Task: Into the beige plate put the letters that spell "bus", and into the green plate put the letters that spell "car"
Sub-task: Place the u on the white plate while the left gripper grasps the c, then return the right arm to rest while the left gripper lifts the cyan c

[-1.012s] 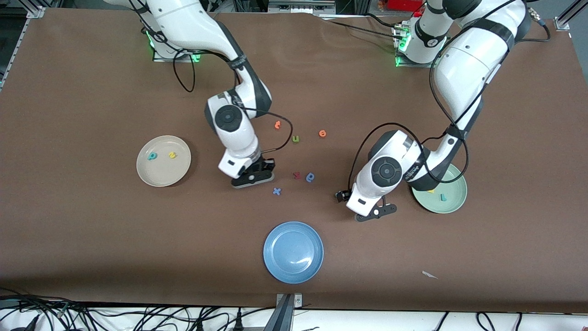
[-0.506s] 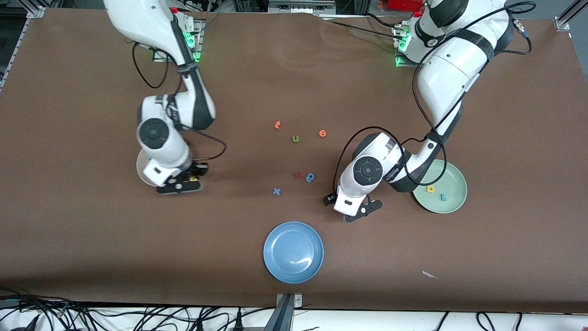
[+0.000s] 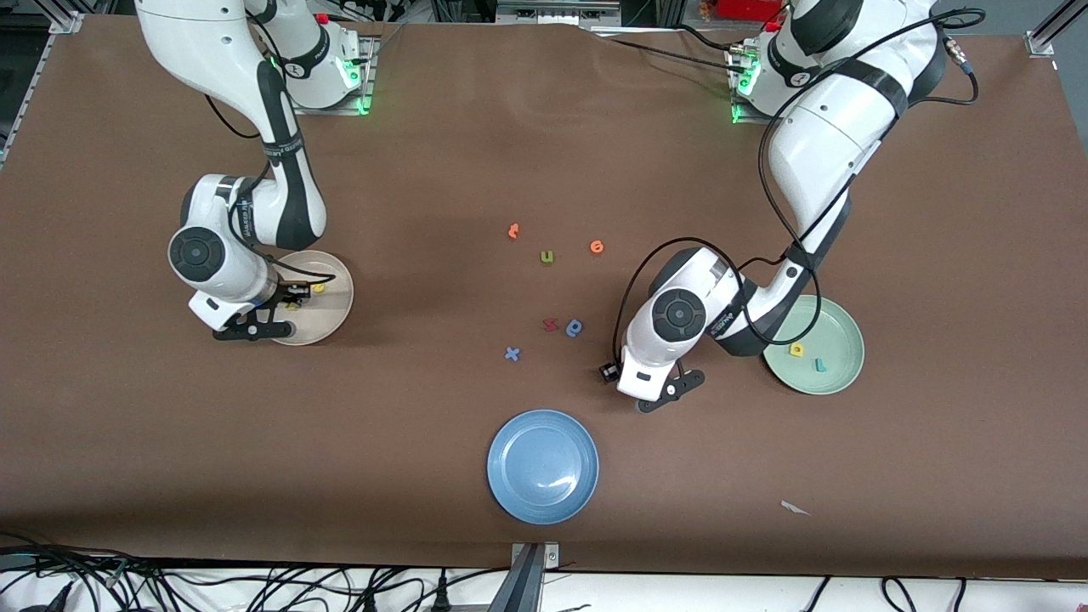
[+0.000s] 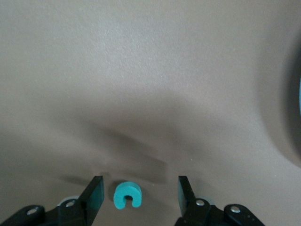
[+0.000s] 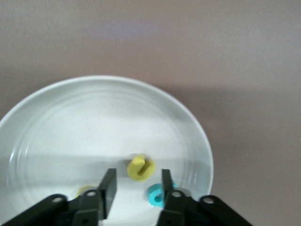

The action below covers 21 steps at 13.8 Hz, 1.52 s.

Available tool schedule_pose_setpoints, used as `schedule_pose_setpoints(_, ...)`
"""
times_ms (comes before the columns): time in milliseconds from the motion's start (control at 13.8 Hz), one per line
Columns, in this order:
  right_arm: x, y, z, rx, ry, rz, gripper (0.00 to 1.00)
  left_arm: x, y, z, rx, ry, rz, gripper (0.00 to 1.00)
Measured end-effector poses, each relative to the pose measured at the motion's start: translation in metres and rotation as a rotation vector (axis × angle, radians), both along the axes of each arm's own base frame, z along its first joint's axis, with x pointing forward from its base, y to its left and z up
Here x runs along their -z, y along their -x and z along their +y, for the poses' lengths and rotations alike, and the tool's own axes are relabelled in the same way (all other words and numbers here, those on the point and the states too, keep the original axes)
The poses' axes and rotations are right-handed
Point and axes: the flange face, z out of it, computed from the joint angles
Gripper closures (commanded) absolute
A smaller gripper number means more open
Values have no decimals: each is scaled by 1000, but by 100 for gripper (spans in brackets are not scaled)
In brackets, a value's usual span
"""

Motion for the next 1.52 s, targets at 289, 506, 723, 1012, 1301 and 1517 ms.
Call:
schedule_pose_setpoints(289, -56, -20, 26, -12, -53, 82, 0, 4, 5, -6, 0, -4, 5, 41)
schedule_pose_setpoints(506, -143, -47, 40, -16, -88, 135, 0, 5, 5, -5, 0, -7, 6, 43)
schedule_pose_setpoints(723, -203, -64, 20, 14, -104, 124, 0, 6, 6, -5, 1, -10, 10, 44)
schedule_pose_setpoints(1012, -245, -57, 12, 26, -160, 111, 0, 7, 5, -3, 2, -12, 11, 44)
schedule_pose_setpoints(1301, -279, -38, 20, 42, -119, 91, 0, 7, 5, -2, 5, -16, 15, 45)
schedule_pose_setpoints(1517, -304, -18, 15, 93, -107, -22, 0, 8, 6, -1, 5, -27, 27, 45)
